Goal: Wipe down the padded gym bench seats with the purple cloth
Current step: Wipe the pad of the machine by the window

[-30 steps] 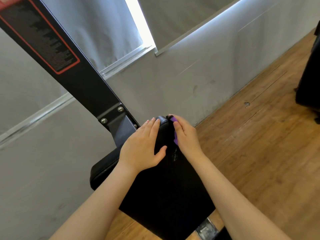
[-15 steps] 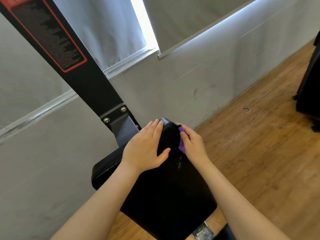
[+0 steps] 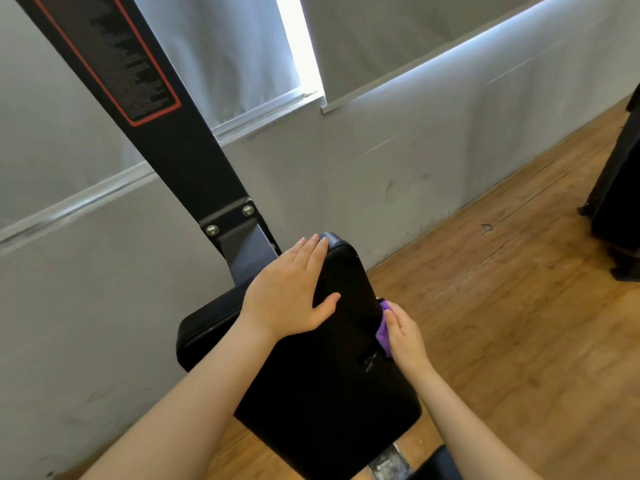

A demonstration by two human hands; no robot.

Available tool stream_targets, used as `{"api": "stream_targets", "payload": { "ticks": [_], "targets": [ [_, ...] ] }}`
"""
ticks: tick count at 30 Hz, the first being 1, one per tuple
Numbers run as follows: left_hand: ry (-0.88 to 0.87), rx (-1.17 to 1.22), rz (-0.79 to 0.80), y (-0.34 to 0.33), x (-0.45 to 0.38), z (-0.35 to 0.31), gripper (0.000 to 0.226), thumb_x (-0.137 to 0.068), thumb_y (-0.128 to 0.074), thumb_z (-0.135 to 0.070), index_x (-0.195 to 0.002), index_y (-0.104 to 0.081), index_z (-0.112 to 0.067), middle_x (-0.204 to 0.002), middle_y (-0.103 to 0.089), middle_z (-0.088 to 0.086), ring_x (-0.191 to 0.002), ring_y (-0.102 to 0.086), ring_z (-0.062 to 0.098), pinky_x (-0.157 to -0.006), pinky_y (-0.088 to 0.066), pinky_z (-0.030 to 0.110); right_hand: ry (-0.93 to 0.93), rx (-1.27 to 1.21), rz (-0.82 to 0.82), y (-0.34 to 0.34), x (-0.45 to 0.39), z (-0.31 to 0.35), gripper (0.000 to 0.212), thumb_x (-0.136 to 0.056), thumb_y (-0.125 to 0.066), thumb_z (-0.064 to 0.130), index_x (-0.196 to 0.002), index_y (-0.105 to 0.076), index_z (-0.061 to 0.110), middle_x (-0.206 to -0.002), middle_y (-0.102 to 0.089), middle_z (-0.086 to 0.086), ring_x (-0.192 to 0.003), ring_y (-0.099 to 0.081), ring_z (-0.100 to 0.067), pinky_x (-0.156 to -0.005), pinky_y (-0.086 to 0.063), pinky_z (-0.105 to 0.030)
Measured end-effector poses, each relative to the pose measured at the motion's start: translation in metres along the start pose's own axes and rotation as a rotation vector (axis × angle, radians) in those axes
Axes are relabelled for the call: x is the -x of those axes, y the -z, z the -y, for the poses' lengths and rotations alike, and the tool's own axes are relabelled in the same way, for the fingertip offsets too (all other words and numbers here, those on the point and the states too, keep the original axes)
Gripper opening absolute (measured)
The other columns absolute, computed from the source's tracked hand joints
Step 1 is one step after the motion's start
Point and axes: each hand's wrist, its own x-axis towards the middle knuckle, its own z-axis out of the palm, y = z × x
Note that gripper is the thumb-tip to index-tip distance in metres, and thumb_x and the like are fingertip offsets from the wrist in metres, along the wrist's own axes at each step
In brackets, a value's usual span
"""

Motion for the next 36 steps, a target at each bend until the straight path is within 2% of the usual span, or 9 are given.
{"api": "stream_targets", "payload": {
  "ticks": [2, 6, 11, 19, 23, 25, 28, 32, 36],
  "targets": [
    [-0.001, -0.005, -0.001, -0.001, 0.000, 0.000, 0.079, -0.082, -0.044, -0.059, -0.140, -0.044, -0.004, -0.138, -0.053, 0.014, -0.126, -0.052, 0.028, -0.098, -0.037, 0.029, 0.038, -0.015, -0.002, -0.004, -0.004, 0.012, 0.030, -0.100, -0.038, 0.014, -0.126, -0.053, 0.018, -0.103, -0.059, 0.011, -0.111, -0.057, -0.014, -0.078, -0.045, -0.007],
    [-0.008, 0.022, -0.024, 0.002, 0.000, 0.000, 0.079, -0.083, -0.059, -0.053, -0.143, -0.040, -0.005, -0.143, -0.048, 0.013, -0.131, -0.047, 0.028, -0.099, -0.030, 0.027, 0.203, -0.085, 0.045, -0.018, -0.016, 0.046, 0.030, -0.099, -0.039, 0.016, -0.122, -0.058, 0.023, -0.119, -0.062, 0.002, -0.116, -0.056, -0.014, -0.098, -0.046, -0.038],
    [0.005, 0.021, -0.003, 0.003, 0.000, -0.002, 0.078, -0.082, -0.053, -0.053, -0.142, -0.042, -0.004, -0.141, -0.050, 0.014, -0.129, -0.049, 0.029, -0.098, -0.032, 0.028, 0.317, 0.047, 0.055, -0.016, -0.012, 0.049, 0.036, -0.098, -0.044, 0.012, -0.133, -0.049, 0.020, -0.125, -0.056, 0.008, -0.117, -0.050, -0.001, -0.097, -0.042, -0.019],
    [-0.007, -0.051, -0.039, -0.001, -0.001, -0.003, 0.077, -0.082, -0.047, -0.056, -0.137, -0.047, -0.003, -0.135, -0.055, 0.015, -0.123, -0.055, 0.028, -0.094, -0.034, 0.027, 0.000, 0.033, 0.021, 0.008, 0.008, -0.023, 0.029, -0.098, -0.043, 0.011, -0.124, -0.050, 0.023, -0.104, -0.058, 0.010, -0.091, -0.054, 0.001, -0.071, -0.043, -0.007],
    [-0.017, -0.044, -0.062, -0.001, -0.001, -0.003, 0.076, -0.081, -0.056, -0.053, -0.137, -0.047, -0.002, -0.135, -0.055, 0.015, -0.123, -0.055, 0.029, -0.093, -0.038, 0.028, 0.062, -0.003, 0.032, 0.003, 0.004, 0.002, 0.038, -0.097, -0.044, 0.006, -0.132, -0.048, 0.020, -0.131, -0.052, 0.005, -0.120, -0.047, -0.004, -0.098, -0.038, -0.016],
    [-0.024, -0.049, -0.074, -0.002, 0.000, -0.003, 0.076, -0.081, -0.060, -0.051, -0.138, -0.046, -0.002, -0.136, -0.054, 0.016, -0.124, -0.054, 0.031, -0.095, -0.038, 0.030, 0.158, -0.036, 0.040, -0.002, 0.004, 0.013, 0.039, -0.097, -0.043, 0.003, -0.129, -0.049, 0.024, -0.128, -0.052, 0.009, -0.111, -0.048, 0.007, -0.090, -0.039, -0.006],
    [-0.056, -0.096, -0.080, -0.004, 0.000, -0.003, 0.077, -0.084, -0.048, -0.051, -0.143, -0.038, -0.003, -0.145, -0.043, 0.017, -0.133, -0.043, 0.033, -0.105, -0.034, 0.037, 0.175, -0.102, 0.050, -0.004, 0.006, 0.011, 0.042, -0.096, -0.044, 0.001, -0.133, -0.046, 0.021, -0.117, -0.051, 0.013, -0.093, -0.058, -0.001, -0.065, -0.045, -0.007],
    [-0.192, -0.283, -0.073, -0.010, -0.001, -0.002, 0.076, -0.086, -0.042, -0.050, -0.148, -0.030, -0.008, -0.153, -0.031, 0.014, -0.141, -0.028, 0.029, -0.112, -0.023, 0.044, 0.150, -0.008, 0.000, 0.004, 0.011, -0.028, 0.042, -0.095, -0.048, 0.004, -0.133, -0.046, 0.020, -0.121, -0.051, 0.015, -0.107, -0.050, 0.006, -0.079, -0.033, 0.004],
    [-0.217, -0.445, -0.060, -0.015, -0.002, -0.001, 0.079, -0.087, -0.040, -0.053, -0.149, -0.025, -0.007, -0.156, -0.026, 0.014, -0.144, -0.019, 0.028, -0.115, -0.017, 0.046, -0.020, 0.008, -0.003, 0.024, 0.020, -0.082, 0.032, -0.095, -0.048, 0.001, -0.120, -0.052, 0.019, -0.108, -0.057, 0.016, -0.099, -0.053, 0.006, -0.073, -0.033, 0.005]
  ]
}}
